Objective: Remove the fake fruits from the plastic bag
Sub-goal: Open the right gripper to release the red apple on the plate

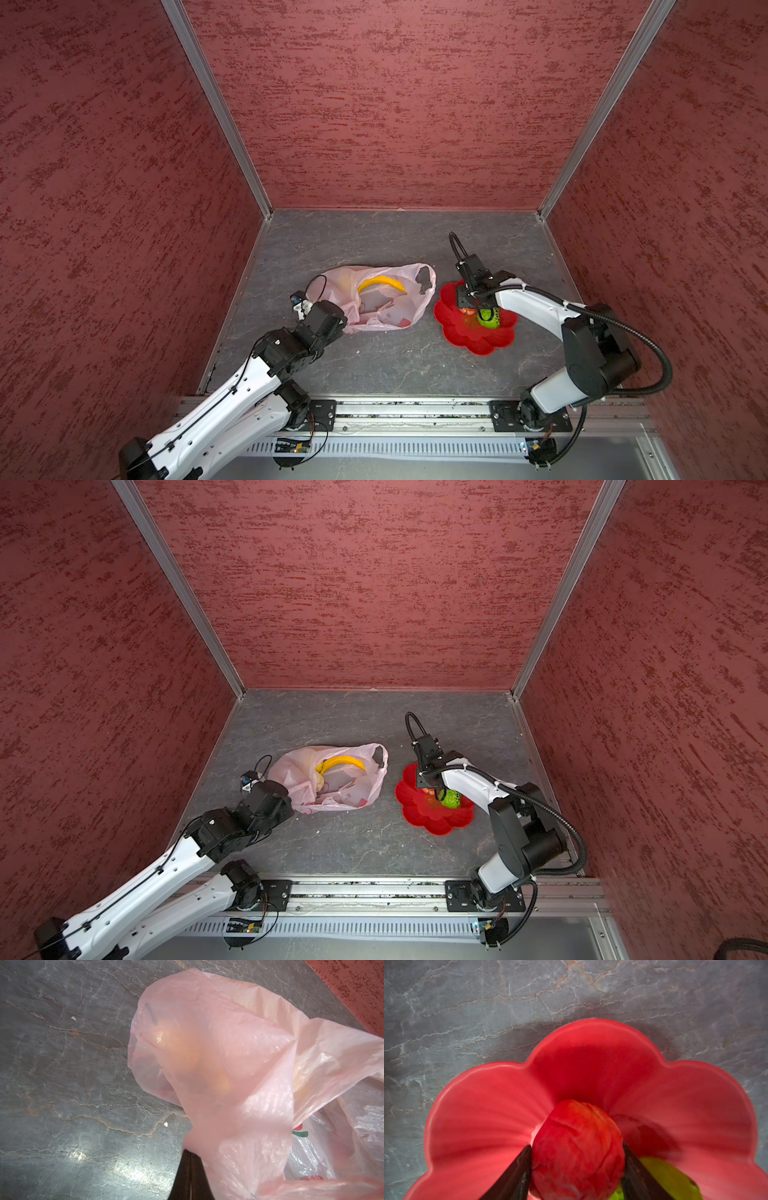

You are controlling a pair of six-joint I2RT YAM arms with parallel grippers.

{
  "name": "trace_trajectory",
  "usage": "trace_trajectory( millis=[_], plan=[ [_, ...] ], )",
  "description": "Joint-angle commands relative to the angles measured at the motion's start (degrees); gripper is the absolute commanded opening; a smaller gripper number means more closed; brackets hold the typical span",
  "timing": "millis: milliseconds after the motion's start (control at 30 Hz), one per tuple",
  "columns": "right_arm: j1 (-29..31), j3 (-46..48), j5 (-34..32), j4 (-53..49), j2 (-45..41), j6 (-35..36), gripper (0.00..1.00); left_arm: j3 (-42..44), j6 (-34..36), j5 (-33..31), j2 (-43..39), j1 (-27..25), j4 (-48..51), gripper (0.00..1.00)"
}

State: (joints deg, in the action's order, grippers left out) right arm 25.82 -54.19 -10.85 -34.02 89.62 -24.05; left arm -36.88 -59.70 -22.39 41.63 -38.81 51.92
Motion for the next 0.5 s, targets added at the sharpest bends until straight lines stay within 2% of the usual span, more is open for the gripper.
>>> trace_trajectory(
  millis=[0,200,467],
  plan=[
    [-0.61,0.05,-1.98,0.11,1.02,0.41,0.71,-1.30,0.10,-0.04,-0.06,-0.02,-0.59,0.00],
    [-0.60,-0.90,-2.80,-1.01,-0.75,0.32,0.82,-1.04,0.24,0.00,-0.34,-0.01,-0.66,0.00],
    [-0.64,-4.69,-2.04,-5.12,-6.83,0.67,0.87,-1.09,0.28,-0.31,-1.14,0.04,-0.23,0.00]
  ],
)
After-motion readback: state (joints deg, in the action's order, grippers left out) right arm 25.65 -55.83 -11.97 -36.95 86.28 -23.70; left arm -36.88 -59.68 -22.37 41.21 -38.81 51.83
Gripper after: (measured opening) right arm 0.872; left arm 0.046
